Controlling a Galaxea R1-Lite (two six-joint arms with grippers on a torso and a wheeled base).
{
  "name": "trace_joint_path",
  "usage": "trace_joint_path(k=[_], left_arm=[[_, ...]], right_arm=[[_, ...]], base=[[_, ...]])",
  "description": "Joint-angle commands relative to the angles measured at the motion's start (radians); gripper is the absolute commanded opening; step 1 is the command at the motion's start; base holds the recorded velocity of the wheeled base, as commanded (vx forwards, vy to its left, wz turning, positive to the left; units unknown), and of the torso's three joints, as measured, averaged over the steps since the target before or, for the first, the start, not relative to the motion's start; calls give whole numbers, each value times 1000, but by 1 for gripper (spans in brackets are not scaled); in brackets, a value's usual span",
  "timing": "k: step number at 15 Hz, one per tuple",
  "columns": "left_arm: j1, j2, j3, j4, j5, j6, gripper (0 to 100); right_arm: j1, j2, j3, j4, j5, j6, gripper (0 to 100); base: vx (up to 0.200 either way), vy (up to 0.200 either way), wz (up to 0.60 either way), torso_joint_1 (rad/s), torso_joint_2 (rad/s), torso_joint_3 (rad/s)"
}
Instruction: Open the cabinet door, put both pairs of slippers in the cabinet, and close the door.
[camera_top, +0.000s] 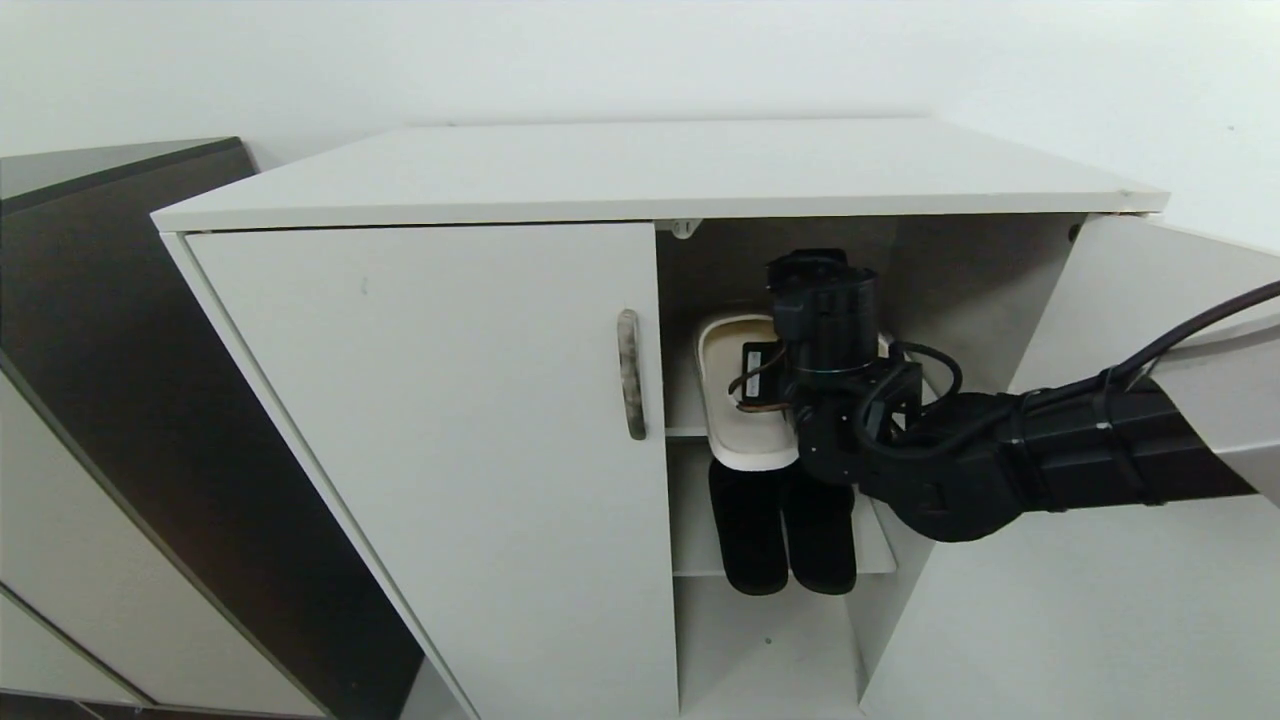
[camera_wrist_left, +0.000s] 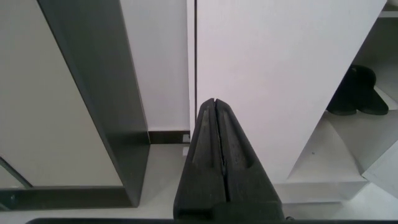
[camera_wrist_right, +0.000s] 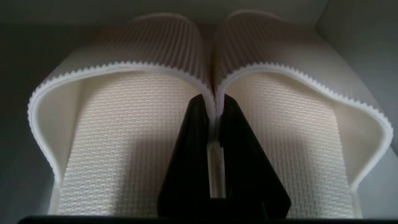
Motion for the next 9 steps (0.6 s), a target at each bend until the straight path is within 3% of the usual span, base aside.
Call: trace_joint_path(k=[1,9], left_arm=[[0,1,0,0,0,0,0],[0,1,0,0,0,0,0]], right_arm=[[-22,41,-48,14,1,-8,0],[-60,75,-102,52,36,-6,0]], base=[[0,0,0,0,0,0],[0,0,0,0,0,0]])
